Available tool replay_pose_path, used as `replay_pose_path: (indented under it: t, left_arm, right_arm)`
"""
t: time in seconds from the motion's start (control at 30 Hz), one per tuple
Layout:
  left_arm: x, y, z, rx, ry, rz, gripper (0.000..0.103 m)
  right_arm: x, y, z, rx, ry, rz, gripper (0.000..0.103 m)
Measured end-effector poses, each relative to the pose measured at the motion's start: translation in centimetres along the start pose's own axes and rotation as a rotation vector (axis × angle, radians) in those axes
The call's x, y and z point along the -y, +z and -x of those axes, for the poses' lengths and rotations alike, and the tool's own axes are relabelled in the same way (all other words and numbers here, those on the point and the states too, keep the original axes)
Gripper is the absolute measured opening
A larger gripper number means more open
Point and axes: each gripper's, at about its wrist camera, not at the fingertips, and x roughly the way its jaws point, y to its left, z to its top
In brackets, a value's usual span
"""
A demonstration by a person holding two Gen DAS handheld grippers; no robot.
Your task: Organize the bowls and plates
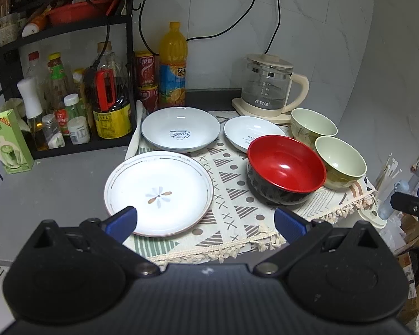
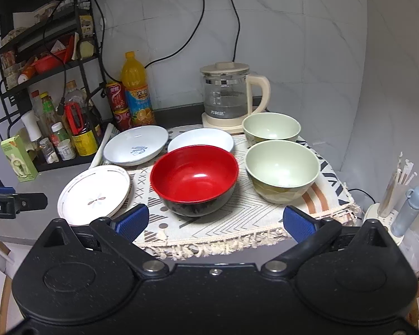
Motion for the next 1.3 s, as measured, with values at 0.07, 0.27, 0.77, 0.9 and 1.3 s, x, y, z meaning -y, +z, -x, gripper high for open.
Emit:
replay_pose_path:
  t: [0.07, 0.27, 0.77, 0.9, 1.3]
  left_arm:
    - [0.2, 0.1, -0.2, -0.003, 0.003, 0.002, 0.103]
    - [0.9, 0.8, -0.8, -0.010, 0.012, -0.004, 0.103]
    - [4.2, 3.6, -5.1, -0.009, -0.023, -0.058, 0.103]
    - [5.3, 4.5, -6.7, -0.017, -0.029, -0.056, 0.103]
    - [9.4, 8.0, -11.2, -0.013, -0.126, -0.071, 0.102]
  right_arm:
    - [0.4, 0.0, -0.1, -0.001, -0.003, -0.001, 0.103]
    - [1.4, 0.0, -0.4, -0.008, 0.017, -0.007, 0.103]
    - [4.3, 1.6, -2.7, 0.031, 0.094, -0.061, 0.103]
    - [5.1, 2.1, -3.7, 0.032, 0.095, -0.046, 0.103]
    - [8.0, 3.8, -7.2, -0.009, 0.045, -0.022, 0.103]
